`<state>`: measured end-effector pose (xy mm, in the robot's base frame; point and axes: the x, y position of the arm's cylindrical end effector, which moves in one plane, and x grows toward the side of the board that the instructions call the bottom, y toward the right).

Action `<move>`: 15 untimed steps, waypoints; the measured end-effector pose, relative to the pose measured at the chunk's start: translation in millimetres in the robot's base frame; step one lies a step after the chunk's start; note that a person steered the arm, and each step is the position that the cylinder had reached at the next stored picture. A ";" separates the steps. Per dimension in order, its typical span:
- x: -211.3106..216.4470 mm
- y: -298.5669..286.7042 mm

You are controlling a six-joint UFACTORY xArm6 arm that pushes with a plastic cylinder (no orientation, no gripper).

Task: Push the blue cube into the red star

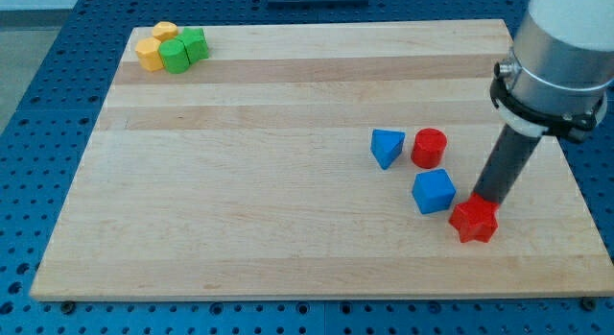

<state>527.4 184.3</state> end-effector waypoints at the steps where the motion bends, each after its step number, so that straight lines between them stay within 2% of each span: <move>1: -6.6 0.0; 3: -24.5 -4.1; 10: -29.5 -149.8; 12: -16.7 -148.5; 15: -4.8 -111.9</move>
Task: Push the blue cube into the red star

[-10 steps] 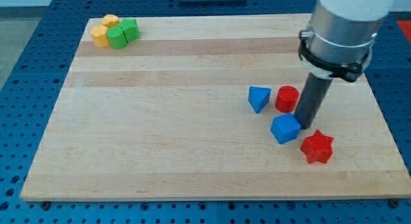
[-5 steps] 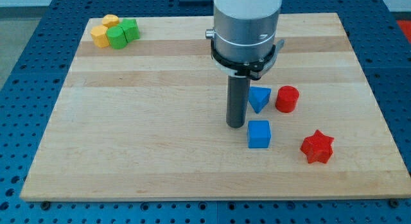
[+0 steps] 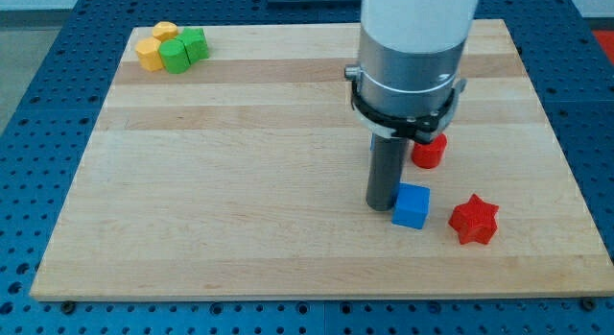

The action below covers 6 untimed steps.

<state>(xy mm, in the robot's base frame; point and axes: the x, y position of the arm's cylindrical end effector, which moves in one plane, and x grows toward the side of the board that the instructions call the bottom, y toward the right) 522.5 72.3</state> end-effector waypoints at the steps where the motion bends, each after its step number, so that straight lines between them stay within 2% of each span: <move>1: 0.1 14.8; 6: 13.6 55.9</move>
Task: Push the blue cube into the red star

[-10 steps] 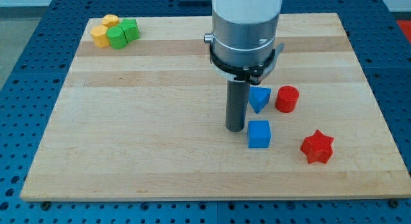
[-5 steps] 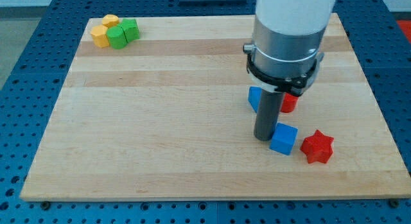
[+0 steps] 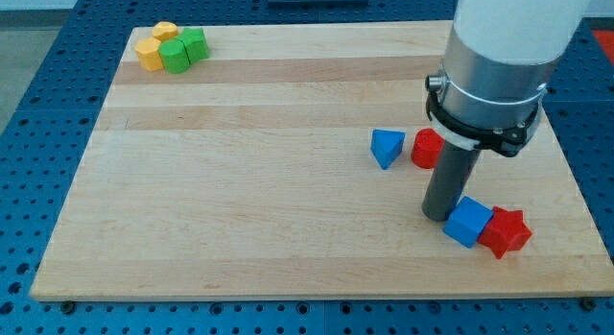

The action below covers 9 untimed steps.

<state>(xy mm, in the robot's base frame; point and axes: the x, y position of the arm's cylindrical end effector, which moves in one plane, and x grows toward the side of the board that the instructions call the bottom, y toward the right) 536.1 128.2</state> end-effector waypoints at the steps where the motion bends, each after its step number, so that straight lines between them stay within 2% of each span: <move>1: 0.0 0.0; 4: -10.6 -9.1; 9: 9.8 12.6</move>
<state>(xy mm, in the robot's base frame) 545.9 140.8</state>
